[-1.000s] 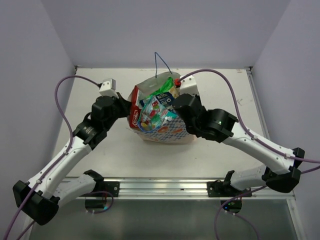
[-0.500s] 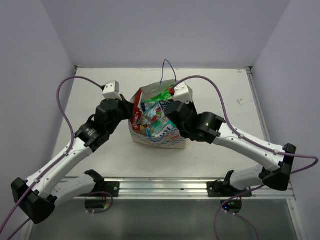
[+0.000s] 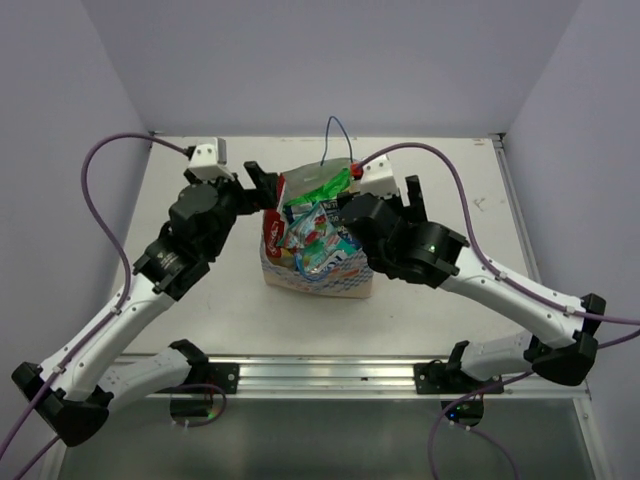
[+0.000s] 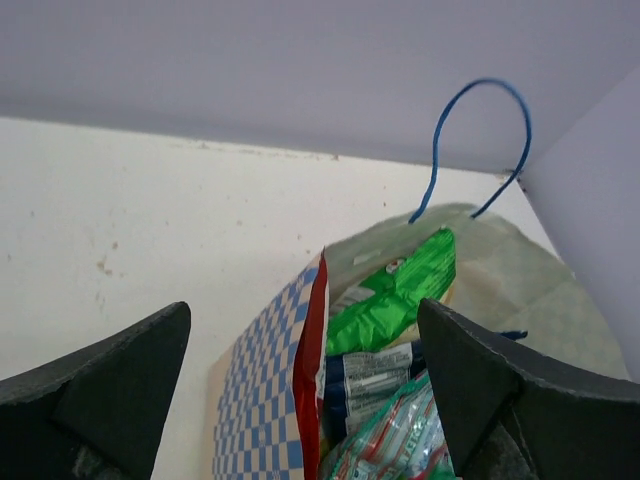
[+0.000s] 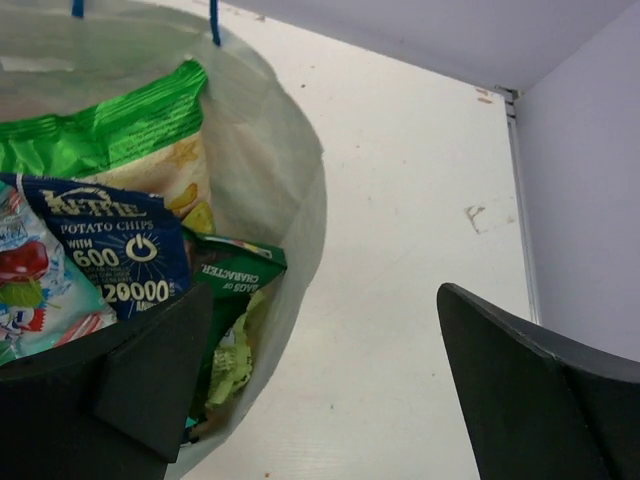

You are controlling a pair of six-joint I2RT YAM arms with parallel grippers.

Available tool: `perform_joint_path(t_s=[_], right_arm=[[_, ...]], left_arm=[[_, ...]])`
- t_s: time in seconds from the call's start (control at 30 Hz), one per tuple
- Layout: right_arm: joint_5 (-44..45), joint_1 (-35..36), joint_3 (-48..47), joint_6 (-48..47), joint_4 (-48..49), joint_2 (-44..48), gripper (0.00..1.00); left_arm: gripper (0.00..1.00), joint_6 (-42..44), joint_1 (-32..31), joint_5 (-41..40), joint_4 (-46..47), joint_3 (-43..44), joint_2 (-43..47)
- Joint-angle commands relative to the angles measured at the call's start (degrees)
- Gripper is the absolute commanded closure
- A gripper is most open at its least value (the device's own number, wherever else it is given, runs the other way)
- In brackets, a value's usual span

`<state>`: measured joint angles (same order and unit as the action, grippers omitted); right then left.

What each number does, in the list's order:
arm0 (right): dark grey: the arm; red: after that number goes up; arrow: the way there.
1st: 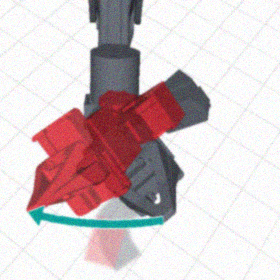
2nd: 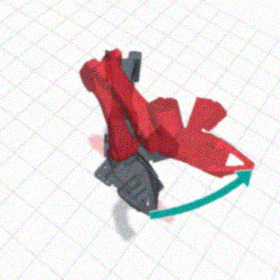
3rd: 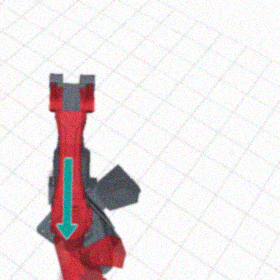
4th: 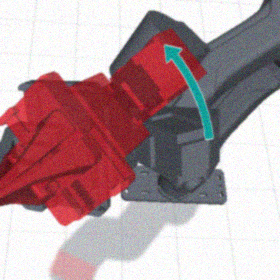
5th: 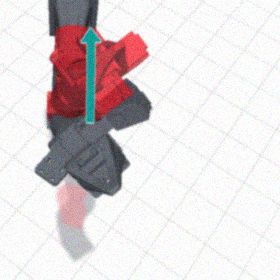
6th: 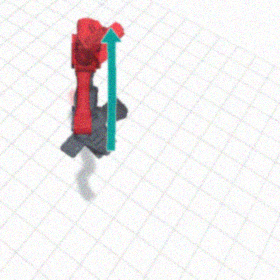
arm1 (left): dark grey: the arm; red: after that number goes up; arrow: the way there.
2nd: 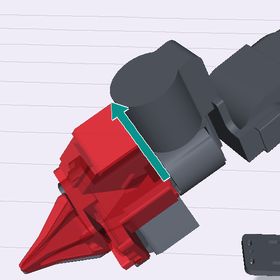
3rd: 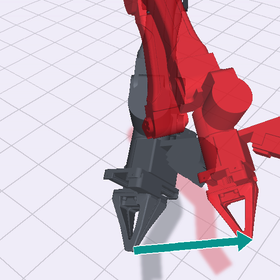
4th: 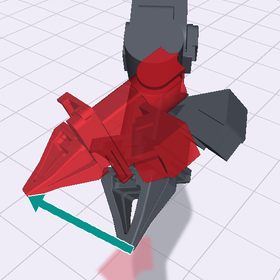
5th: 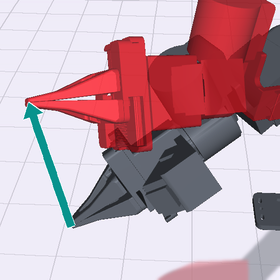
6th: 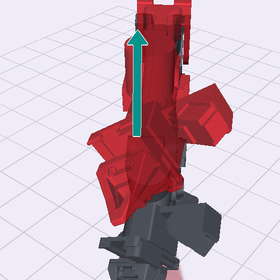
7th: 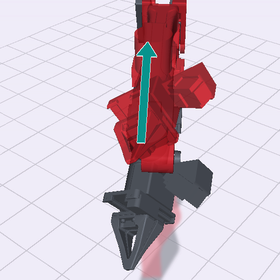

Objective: Place the snacks into the paper bag

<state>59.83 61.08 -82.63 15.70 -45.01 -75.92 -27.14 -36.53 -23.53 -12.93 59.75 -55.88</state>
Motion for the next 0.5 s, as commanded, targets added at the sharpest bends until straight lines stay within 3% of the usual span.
perform_joint_path(t_s=[0.0, 0.17, 0.23, 0.33, 0.37, 0.47], right_arm=[[7.65, 0.09, -4.99, -3.04, 3.18, 3.85, 0.01], [15.74, 0.01, -2.72, -5.95, 5.63, 7.09, 0.01], [19.25, 0.0, -0.08, -4.99, 6.17, 9.2, 0.01], [23.9, 0.0, 3.43, -3.32, 6.17, 12.28, 0.01], [24.19, 0.09, 4.75, -1.83, 5.47, 13.07, 0.01], [24.72, -0.08, 7.73, -1.73, 4.94, 17.02, 0.01]], left_arm=[[0.0, 9.98, -0.29, -6.25, 7.38, 6.87, 1.38], [0.0, 21.14, 0.06, -16.53, 13.96, 6.97, 2.18], [0.0, 21.17, 1.89, -15.33, 13.11, 5.74, 0.25], [0.0, 14.87, 12.59, -1.56, 7.32, 4.24, -2.82], [0.0, 13.7, 19.07, 4.48, 6.78, 3.63, -3.44], [0.0, 12.19, 25.96, 9.19, 8.79, 0.38, -4.24]])
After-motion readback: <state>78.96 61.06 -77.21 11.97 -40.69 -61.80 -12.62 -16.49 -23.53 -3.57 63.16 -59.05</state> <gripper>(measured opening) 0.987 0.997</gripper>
